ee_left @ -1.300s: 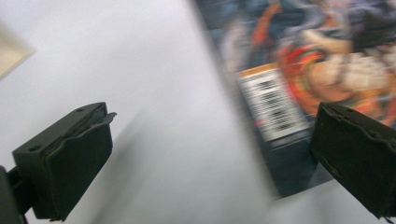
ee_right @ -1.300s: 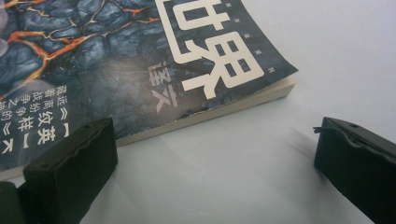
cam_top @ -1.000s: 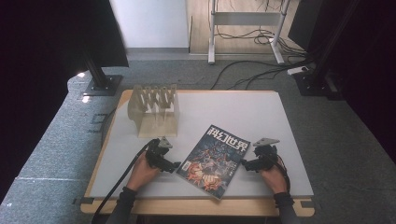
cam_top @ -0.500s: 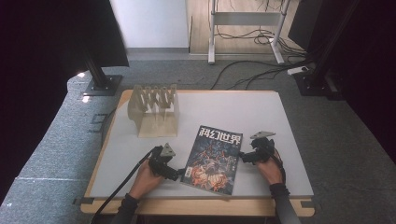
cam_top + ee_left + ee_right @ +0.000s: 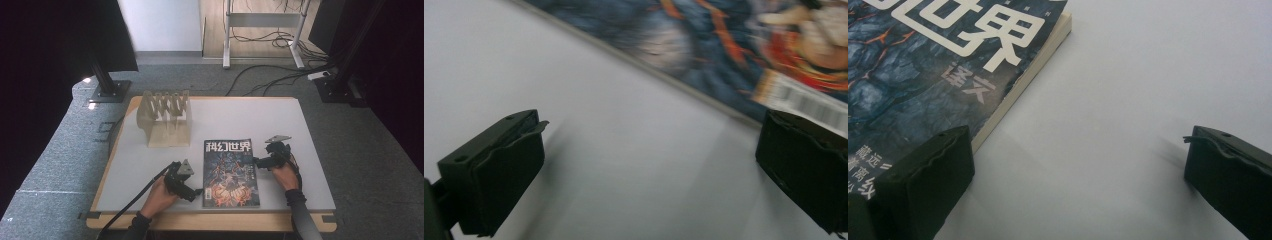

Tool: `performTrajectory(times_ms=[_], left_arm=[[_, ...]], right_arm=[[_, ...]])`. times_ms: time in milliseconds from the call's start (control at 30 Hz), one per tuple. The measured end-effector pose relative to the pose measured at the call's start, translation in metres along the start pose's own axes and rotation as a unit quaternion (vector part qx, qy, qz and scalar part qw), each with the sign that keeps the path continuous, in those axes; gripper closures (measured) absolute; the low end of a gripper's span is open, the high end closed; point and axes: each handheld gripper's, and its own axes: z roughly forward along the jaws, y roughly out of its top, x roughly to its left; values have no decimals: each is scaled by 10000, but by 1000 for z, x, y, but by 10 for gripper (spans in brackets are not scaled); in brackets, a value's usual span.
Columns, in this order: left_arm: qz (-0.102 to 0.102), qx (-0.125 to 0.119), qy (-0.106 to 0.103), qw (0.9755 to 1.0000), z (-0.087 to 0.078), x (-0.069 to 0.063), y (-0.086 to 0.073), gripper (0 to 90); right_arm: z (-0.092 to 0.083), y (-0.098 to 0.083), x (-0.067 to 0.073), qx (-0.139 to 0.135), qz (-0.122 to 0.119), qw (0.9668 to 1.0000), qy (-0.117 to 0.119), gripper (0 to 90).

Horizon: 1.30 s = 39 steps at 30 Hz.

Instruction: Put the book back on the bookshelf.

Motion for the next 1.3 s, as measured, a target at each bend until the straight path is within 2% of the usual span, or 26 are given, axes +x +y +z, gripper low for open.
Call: performTrajectory(times_ms=[33,100,200,333,433,600,700,800,900,967,1000,1033,1067,1133,1167,1300], left_arm=[[-101,-26,3,9999,1,6,0,0],[-286,-56,175,9994,4,14,3,0],[-281,-53,192,9994,8,17,7,0],[-189,-60,187,9996,10,13,11,0],[-170,-57,178,9997,10,8,10,0],[23,-78,19,10000,11,-6,11,0],[87,-68,-76,9999,12,-14,12,0],[129,-90,-75,9998,13,-19,13,0],[79,-55,-137,9999,13,-17,13,0],[76,-57,-141,9999,13,-17,13,0],[76,-57,-141,9999,13,-17,13,0],[75,-60,-141,9999,13,-17,13,0],[75,-56,-136,9999,13,-17,13,0],[70,-60,-146,9999,13,-17,13,0],[68,-60,-147,9999,13,-17,13,0],[66,-60,-148,9999,13,-17,13,0]], right_arm=[[0,1,0,8,-12,10000,-9,0],[2,3,0,14,-43,10000,0,0],[6,7,0,12,0,10000,1,0],[10,11,0,48,-45,10000,-8,0],[13,19,3,89,-53,9998,-181,0],[22,33,8,101,-137,9990,-403,40],[27,40,12,81,-199,9990,-382,77],[31,44,13,100,-172,9991,-363,71],[31,44,9,151,-143,9995,-218,52],[26,43,7,197,-235,9992,-270,38],[22,43,6,182,-237,9993,-240,39],[11,43,3,70,-166,9997,-179,40],[11,43,3,70,-166,9997,-179,40],[-1,44,4,-51,-175,9998,-116,43],[-6,44,5,-93,-161,9998,-39,46],[-19,43,16,-186,-64,9980,597,97]])
